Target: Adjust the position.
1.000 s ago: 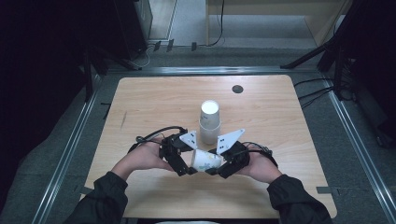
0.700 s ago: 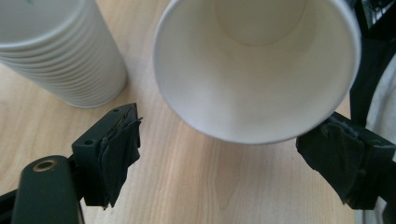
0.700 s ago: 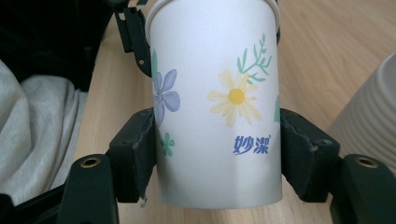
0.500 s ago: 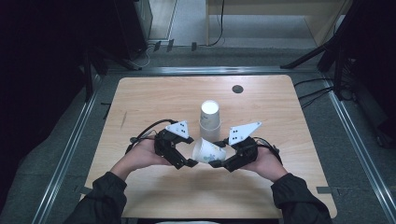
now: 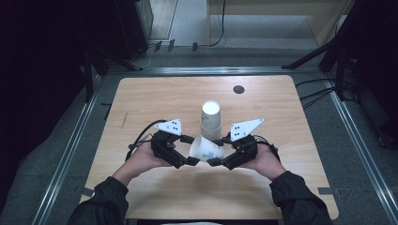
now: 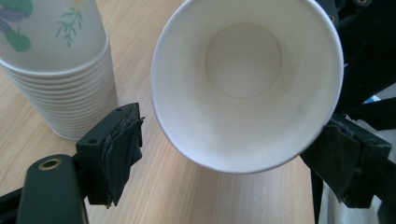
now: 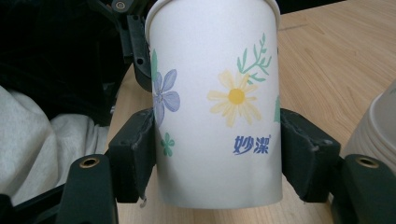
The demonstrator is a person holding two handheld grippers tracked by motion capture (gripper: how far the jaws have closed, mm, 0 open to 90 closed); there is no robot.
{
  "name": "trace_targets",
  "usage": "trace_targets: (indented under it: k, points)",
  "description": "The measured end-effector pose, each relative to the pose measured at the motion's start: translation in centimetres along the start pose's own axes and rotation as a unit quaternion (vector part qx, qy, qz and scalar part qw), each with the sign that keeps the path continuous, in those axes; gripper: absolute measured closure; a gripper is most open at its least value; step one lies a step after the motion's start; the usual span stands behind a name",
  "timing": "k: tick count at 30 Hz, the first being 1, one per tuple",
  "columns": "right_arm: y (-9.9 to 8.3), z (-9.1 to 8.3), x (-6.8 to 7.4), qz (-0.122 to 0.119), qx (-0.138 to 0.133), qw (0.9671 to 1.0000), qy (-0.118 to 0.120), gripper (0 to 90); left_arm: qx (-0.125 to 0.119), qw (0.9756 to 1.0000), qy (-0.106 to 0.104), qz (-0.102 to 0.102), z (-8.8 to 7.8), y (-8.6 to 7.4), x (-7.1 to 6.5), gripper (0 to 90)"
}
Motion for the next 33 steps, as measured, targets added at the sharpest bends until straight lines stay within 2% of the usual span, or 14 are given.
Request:
trace_targets:
  k: [3,7,9,16,26,33]
  points:
    - [0.04,0.16,-0.03,0.003,-0.004,1.0000,0.006,33.6,-0.013,0.9998,-0.011,-0.007,0.12,0.02,-0.11,15.6]
    - [0.08,0.25,0.04,0.004,-0.010,0.9999,0.011,33.7,-0.027,0.9995,-0.017,-0.006,0.15,0.11,-0.25,16.6]
    - [0.10,0.24,0.04,0.005,-0.014,0.9998,0.013,33.6,-0.037,0.9987,-0.030,-0.015,0.14,0.19,-0.24,18.6]
    - [0.09,0.36,0.01,0.015,-0.017,0.9995,0.022,33.7,-0.049,0.9981,-0.034,-0.018,0.08,0.13,-0.19,21.5]
    - [0.08,0.50,0.08,0.013,-0.010,0.9997,0.019,34.1,-0.045,0.9984,-0.031,-0.012,0.15,0.15,-0.32,24.4]
    - [0.10,0.61,0.00,0.026,0.004,0.9994,0.021,33.6,-0.037,0.9989,-0.027,-0.010,0.22,0.14,-0.35,25.6]
Point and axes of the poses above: each handheld gripper's, and its own axes: z roughly forward along the jaws, y roughly out of its top, x roughly to its left, the point moved 1 cm from there along z, roughly forward along the jaws, and after that the axes turned 9 degrees about -x, right-handed, at the moved point
